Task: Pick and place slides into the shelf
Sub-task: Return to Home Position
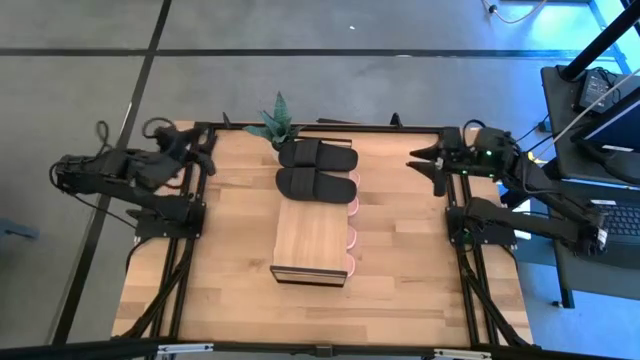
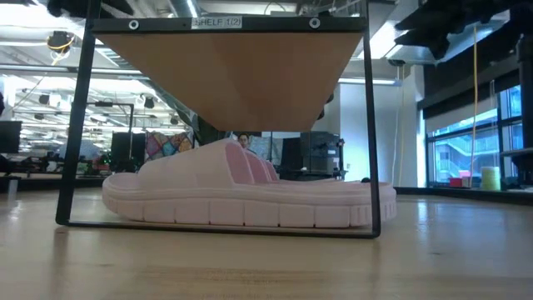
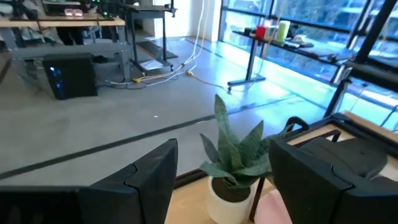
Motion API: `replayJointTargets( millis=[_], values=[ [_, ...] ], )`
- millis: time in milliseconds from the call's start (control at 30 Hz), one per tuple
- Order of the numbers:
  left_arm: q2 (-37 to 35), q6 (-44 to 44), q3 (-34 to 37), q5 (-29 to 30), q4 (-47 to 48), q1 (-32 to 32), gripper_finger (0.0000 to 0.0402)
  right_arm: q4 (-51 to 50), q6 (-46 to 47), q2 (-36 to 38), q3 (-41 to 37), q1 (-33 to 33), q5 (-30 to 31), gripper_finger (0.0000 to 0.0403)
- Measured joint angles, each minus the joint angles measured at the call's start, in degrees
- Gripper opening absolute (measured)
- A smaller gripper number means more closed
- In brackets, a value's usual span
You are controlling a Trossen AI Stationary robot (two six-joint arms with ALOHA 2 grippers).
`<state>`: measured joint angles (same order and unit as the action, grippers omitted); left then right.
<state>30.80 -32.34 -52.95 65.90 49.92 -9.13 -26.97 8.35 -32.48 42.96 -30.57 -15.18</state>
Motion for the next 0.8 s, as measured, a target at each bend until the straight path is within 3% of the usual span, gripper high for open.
replayJointTargets(
  millis=[167,367,467,600,800],
  values=[
    [-8.6,3.5,2.9,-6.7,-2.4,-1.5,0.0242,-1.6,-1.5,4.2,0.0,-1.4,0.0,0.0173],
    [-18.7,19.2,15.3,-21.5,-25.7,-1.8,0.0242,-1.7,-1.5,6.7,0.0,-2.9,0.0,0.0173],
    [-23.9,24.8,21.2,-22.1,-33.1,-1.7,0.0242,-1.7,-1.4,7.2,0.0,-3.2,0.0,0.0173],
    [-30.9,25.4,25.6,-19.7,-34.0,-0.7,0.0242,-1.7,-1.4,7.2,0.0,-3.2,0.0,0.0173],
    [-30.6,25.3,26.8,-19.9,-32.7,0.5,0.0242,-1.6,-1.4,7.5,0.0,-3.2,0.0,0.0173]
  ],
)
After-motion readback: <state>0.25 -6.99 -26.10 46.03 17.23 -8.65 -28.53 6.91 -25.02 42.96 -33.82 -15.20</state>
